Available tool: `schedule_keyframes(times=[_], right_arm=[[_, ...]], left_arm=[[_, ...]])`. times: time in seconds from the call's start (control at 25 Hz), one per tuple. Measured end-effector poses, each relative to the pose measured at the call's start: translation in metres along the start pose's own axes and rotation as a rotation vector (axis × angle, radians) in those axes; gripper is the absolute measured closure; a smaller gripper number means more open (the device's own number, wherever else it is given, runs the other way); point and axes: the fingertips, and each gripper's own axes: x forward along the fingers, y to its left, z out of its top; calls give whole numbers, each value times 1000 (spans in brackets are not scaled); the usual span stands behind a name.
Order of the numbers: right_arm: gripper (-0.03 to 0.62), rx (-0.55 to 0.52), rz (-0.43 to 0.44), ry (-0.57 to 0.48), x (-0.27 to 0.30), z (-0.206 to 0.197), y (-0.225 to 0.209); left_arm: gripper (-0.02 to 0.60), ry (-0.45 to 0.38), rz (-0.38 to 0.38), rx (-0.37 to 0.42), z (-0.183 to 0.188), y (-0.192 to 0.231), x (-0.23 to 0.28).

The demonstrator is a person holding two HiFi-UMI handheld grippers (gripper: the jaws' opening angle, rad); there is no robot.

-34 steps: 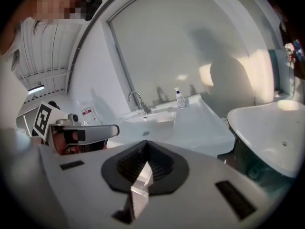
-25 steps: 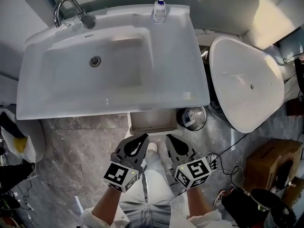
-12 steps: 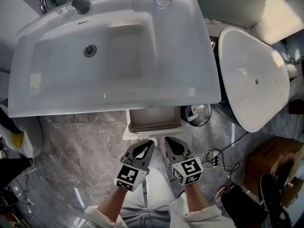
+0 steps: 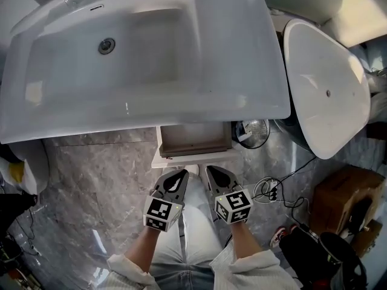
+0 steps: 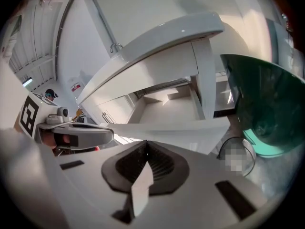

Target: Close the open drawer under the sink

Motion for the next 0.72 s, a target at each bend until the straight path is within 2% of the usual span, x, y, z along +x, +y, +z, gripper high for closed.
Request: schedule_keyframes(times=[0.12,0.48,0.72], right_arm=[[583,16,-19,14,6,-10,-6],[583,75,-64,6,20,-22,-21],[582,75,-54,-6,27,-15,-23]], left_arm=[[566,23,9,-32,-9,5,6],[565,23,46,-55,-16,24,21],[563,21,67,-117,-18,29,20]])
